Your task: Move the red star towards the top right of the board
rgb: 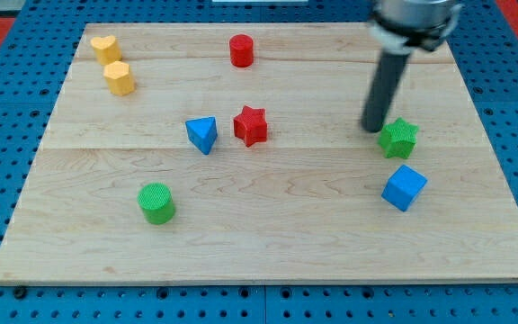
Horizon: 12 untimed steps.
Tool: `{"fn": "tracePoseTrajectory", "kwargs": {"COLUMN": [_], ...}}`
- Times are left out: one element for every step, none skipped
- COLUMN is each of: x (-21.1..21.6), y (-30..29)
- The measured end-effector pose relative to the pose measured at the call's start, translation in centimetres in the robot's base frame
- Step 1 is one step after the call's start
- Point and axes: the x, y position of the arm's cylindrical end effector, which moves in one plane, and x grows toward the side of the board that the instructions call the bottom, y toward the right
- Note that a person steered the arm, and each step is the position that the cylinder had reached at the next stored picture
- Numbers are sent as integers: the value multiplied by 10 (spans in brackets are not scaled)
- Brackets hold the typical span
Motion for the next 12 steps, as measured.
{"fn": "tracePoseTrajectory", "kwargs": {"x": [24,40,0,-39,-72,-72,-74,-93,-115,-126,-116,-106], "y": [-97,-142,-118,-84,-102,-169,-153,-101,-108,-87,-44,-33]}}
